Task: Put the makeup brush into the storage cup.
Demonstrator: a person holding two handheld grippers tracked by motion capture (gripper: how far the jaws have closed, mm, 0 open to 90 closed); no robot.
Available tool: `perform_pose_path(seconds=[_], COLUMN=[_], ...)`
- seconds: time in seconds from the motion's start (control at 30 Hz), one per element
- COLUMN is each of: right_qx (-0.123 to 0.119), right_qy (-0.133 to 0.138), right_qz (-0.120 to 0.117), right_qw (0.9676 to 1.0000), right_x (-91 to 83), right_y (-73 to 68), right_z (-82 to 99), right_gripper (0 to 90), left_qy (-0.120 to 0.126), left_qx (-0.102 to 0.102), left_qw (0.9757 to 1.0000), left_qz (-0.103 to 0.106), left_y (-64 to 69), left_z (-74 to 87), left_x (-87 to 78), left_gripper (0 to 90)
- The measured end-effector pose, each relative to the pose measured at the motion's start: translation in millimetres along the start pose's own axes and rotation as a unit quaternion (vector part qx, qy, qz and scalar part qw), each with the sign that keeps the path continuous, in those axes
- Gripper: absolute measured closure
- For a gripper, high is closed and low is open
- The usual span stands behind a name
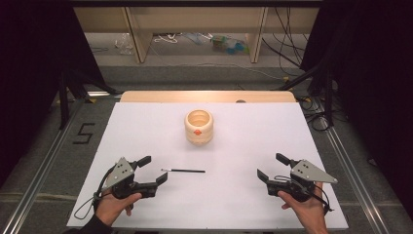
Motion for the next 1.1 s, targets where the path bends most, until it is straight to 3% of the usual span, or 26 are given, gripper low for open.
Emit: perform_pose_path(seconds=[0.17,0.47,0.73,0.87,1.07,1.1], right_qx=[0.001,0.003,0.002,0.005,0.0,0.006], right_qy=[-0.001,0.0,-0.011,-0.011,-0.012,-0.012], right_qz=[-0.004,-0.002,-0.004,-0.004,-0.004,-0.004], right_qw=[1.0,1.0,0.9999,0.9999,0.9999,0.9999], right_x=[1.0,1.6,2.7,1.6,-3.6,-4.0], right_y=[-0.5,-0.5,2.5,2.3,1.9,1.2], right_z=[0.5,1.6,4.2,5.2,6.5,6.7], right_gripper=[15.9,16.0,16.1,16.8,17.3,17.3], left_qy=[-0.003,-0.007,-0.013,-0.021,-0.026,-0.028], left_qx=[-0.005,0.007,-0.004,0.006,-0.001,0.009], left_qw=[1.0,1.0,0.9999,0.9997,0.9997,0.9995], left_qz=[-0.003,0.0,-0.001,-0.005,-0.005,-0.004], left_y=[0.6,-0.8,-0.7,-2.3,-2.6,-3.8], left_z=[0.6,0.4,0.4,1.8,2.0,1.8], left_x=[1.0,3.9,7.6,12.0,17.7,18.1], left_gripper=[16.0,16.0,16.0,16.0,16.0,16.0])
Point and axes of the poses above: each handheld gripper's, and its own axes: x roughly forward along the jaws, z roughly out of its underside, y roughly to its right, the point moved 2 cm from there along x, roughly forward along the jaws, and after that the axes turned 10 degrees about -y, right-handed, at the moved point
